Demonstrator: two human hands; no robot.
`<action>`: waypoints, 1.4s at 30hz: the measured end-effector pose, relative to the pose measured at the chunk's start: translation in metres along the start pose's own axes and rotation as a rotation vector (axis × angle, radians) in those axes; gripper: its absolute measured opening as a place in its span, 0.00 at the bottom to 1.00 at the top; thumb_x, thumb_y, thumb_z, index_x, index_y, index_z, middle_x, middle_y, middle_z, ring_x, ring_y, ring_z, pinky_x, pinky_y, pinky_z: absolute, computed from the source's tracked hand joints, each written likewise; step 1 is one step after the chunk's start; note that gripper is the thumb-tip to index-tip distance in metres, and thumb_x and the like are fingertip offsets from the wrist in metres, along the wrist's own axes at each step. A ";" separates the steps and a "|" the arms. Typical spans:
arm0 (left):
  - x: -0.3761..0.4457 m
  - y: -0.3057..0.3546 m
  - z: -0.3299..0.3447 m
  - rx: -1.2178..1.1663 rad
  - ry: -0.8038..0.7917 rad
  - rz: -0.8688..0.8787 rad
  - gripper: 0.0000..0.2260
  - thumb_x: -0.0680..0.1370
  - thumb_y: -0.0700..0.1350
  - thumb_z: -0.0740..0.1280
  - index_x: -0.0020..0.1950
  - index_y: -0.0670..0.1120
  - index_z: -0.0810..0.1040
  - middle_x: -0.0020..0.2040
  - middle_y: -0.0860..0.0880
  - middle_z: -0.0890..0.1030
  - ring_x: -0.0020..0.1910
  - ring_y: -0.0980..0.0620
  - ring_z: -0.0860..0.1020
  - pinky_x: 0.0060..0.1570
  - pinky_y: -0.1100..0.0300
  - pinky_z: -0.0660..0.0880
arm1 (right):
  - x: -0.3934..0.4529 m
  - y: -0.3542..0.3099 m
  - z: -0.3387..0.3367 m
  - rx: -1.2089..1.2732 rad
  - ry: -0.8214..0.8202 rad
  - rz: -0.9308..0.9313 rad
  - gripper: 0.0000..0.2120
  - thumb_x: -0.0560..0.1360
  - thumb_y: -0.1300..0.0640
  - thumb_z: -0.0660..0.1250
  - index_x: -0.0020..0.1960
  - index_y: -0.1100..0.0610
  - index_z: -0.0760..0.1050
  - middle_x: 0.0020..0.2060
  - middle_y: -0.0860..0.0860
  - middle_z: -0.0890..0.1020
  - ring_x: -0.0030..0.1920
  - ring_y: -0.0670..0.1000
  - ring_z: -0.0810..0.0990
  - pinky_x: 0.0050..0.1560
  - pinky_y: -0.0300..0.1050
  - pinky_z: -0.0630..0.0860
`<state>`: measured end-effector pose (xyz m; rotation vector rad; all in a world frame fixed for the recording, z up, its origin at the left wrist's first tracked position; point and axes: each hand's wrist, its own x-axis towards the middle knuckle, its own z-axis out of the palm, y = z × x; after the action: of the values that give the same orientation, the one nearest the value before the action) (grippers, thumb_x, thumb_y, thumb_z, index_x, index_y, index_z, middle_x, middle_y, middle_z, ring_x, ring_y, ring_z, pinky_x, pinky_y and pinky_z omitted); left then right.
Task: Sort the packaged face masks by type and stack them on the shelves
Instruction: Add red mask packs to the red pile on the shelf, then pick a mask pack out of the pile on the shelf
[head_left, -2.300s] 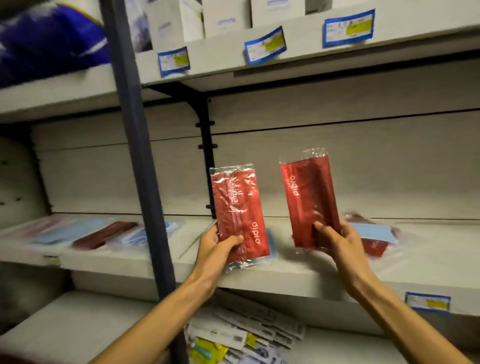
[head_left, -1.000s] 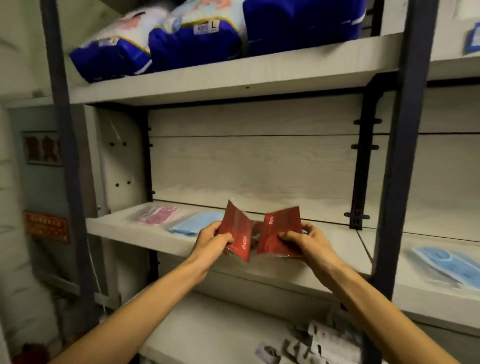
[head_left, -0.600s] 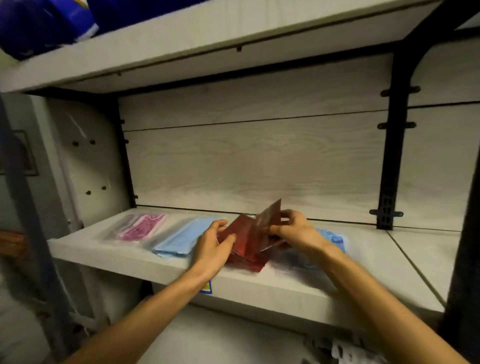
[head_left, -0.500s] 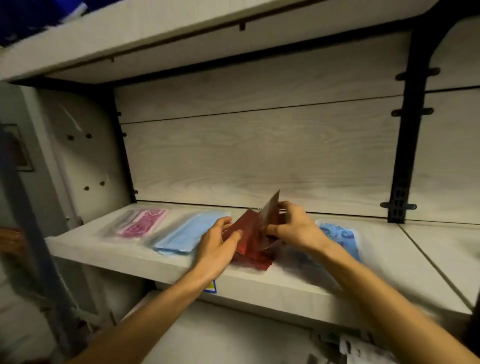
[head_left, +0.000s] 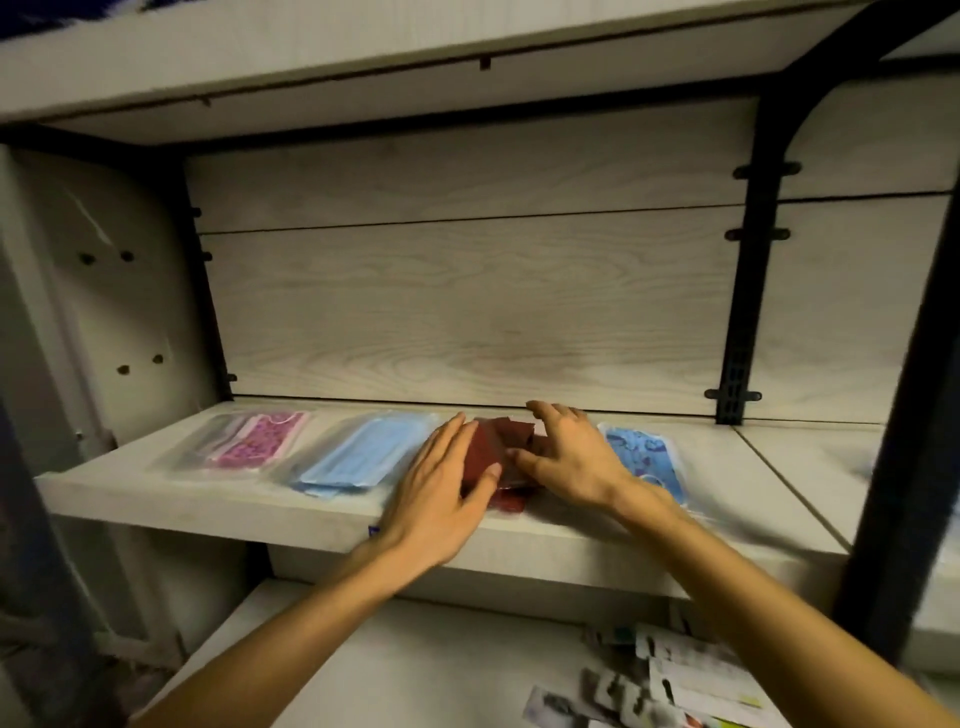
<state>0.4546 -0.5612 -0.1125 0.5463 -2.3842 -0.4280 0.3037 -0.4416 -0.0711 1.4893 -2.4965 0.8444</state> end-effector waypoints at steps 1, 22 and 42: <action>-0.006 0.001 -0.003 0.054 -0.018 0.043 0.31 0.83 0.61 0.58 0.83 0.52 0.54 0.83 0.51 0.57 0.81 0.52 0.56 0.79 0.50 0.58 | -0.008 0.001 -0.002 -0.044 0.018 -0.020 0.35 0.77 0.41 0.67 0.78 0.55 0.61 0.73 0.56 0.71 0.73 0.58 0.65 0.71 0.51 0.64; -0.107 0.166 0.021 -0.069 -0.147 0.582 0.18 0.80 0.53 0.65 0.70 0.53 0.73 0.61 0.55 0.80 0.47 0.55 0.80 0.48 0.55 0.79 | -0.297 0.089 -0.147 -0.228 0.315 0.149 0.16 0.79 0.54 0.68 0.67 0.48 0.73 0.50 0.46 0.84 0.47 0.44 0.82 0.51 0.48 0.83; 0.002 0.464 0.225 -0.007 -0.248 0.630 0.19 0.78 0.56 0.64 0.67 0.52 0.75 0.66 0.53 0.77 0.63 0.48 0.76 0.56 0.54 0.73 | -0.349 0.381 -0.309 -0.290 0.497 0.376 0.23 0.78 0.51 0.68 0.71 0.54 0.72 0.62 0.51 0.81 0.65 0.54 0.74 0.58 0.48 0.74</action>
<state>0.1797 -0.1265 -0.0773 -0.2873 -2.6200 -0.2243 0.1066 0.1266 -0.0940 0.6314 -2.3984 0.7410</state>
